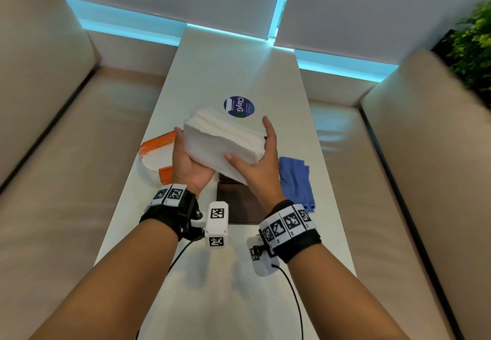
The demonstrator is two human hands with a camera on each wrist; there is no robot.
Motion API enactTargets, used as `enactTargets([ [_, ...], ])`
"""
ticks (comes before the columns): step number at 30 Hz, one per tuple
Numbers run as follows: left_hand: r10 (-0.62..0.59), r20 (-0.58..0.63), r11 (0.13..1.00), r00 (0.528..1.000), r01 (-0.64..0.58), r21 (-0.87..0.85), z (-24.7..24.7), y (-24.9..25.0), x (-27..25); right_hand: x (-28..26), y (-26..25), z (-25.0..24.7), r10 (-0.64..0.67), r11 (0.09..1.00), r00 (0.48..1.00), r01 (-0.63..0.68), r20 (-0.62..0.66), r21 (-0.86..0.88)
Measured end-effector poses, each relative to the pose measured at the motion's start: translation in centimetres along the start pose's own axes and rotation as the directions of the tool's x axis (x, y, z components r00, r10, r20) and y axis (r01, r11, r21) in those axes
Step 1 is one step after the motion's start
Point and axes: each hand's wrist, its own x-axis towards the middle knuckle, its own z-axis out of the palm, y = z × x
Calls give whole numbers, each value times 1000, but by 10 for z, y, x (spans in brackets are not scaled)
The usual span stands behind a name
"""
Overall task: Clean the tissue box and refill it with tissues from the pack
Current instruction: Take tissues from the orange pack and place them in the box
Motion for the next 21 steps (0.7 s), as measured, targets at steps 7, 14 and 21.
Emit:
enactTargets([
  [7,-5,-149,1000,989,6,5,9,-10,-1,-3,8,3,-107,992,994,107,18,-65],
  [14,-61,-159,994,985,74,82,14,-8,-7,-14,16,15,-334,878,939,340,80,-337],
  [21,-177,-188,982,966,185,25,-4,-3,-12,-16,23,14,-419,747,885,464,204,-476],
])
